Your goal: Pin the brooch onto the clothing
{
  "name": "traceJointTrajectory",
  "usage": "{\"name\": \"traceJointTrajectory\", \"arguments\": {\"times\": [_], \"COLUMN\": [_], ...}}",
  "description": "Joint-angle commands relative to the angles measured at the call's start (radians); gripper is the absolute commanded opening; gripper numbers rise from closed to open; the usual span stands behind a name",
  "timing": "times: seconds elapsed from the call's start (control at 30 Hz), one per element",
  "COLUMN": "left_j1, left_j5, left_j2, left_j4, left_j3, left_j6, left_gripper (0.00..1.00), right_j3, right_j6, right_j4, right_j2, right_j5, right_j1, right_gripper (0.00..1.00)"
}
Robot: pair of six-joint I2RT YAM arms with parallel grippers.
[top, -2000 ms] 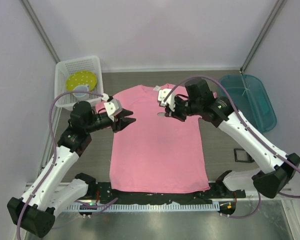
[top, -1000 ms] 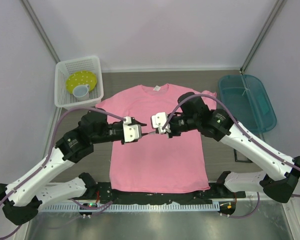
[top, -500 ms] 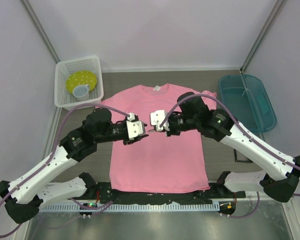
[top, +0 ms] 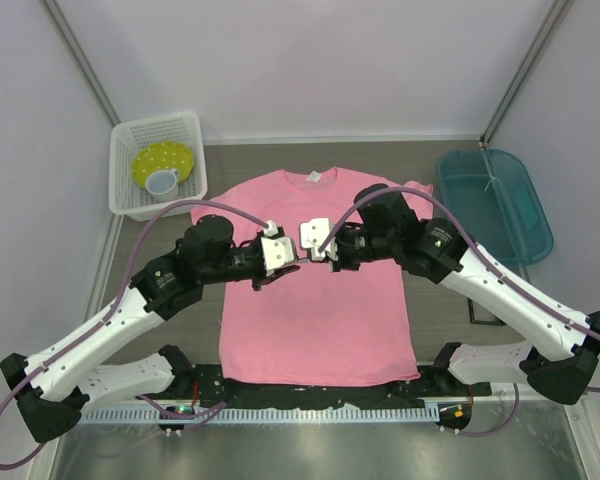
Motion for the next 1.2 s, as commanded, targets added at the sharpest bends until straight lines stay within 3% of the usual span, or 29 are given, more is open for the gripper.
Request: {"name": "traceJointTrajectory", "arguments": {"times": [0.0, 0.27, 0.5, 0.57, 0.6, 0.67, 0.7, 0.83, 0.87, 0.93, 1.0, 1.03, 1.17], "left_j1": [-0.003, -0.003, -0.003, -0.003, -0.002, 0.000, 0.001, 0.069, 0.117, 0.168, 0.266, 0.300, 0.431], "left_j5": [-0.022, -0.003, 0.018, 0.016, 0.015, -0.019, -0.019, 0.096, 0.165, 0.211, 0.309, 0.328, 0.374], "left_j2": [-0.006, -0.017, -0.004, -0.001, 0.002, 0.002, -0.003, -0.055, -0.069, -0.093, -0.102, -0.112, -0.129], "left_j4": [0.064, 0.065, 0.074, 0.080, 0.082, 0.097, 0.100, 0.163, 0.215, 0.270, 0.374, 0.419, 0.820], "left_j3": [0.000, 0.015, 0.029, 0.035, 0.037, 0.041, 0.040, 0.008, -0.012, -0.026, -0.048, -0.066, -0.173], "left_j6": [-0.019, -0.055, -0.066, -0.068, -0.071, -0.098, -0.115, -0.172, -0.192, -0.295, -0.411, -0.562, -0.930], "left_gripper": [0.22, 0.26, 0.23, 0.19, 0.09, 0.00, 0.00, 0.00, 0.00, 0.00, 0.00, 0.00, 0.00], "right_j3": [0.039, 0.051, 0.063, 0.069, 0.072, 0.073, 0.073, 0.071, 0.069, 0.072, 0.077, 0.076, 0.053], "right_j6": [0.018, 0.035, 0.030, 0.030, 0.030, 0.052, 0.067, 0.148, 0.153, 0.173, 0.230, 0.263, 0.431], "right_j4": [0.038, 0.033, 0.026, 0.022, 0.022, 0.045, 0.061, 0.136, 0.144, 0.173, 0.199, 0.220, 0.378], "right_j2": [-0.004, 0.000, 0.008, 0.013, 0.016, 0.013, 0.013, 0.004, -0.003, -0.013, -0.024, -0.027, -0.039], "right_j5": [-0.012, -0.041, -0.045, -0.045, -0.043, -0.035, -0.028, -0.018, -0.023, -0.041, -0.107, -0.132, -0.242], "right_j1": [0.008, 0.007, 0.008, 0.008, 0.007, 0.007, 0.008, -0.025, -0.031, -0.059, -0.088, -0.123, -0.176], "right_gripper": [0.01, 0.01, 0.01, 0.01, 0.01, 0.01, 0.02, 0.40, 0.44, 0.51, 0.51, 0.52, 0.51]}}
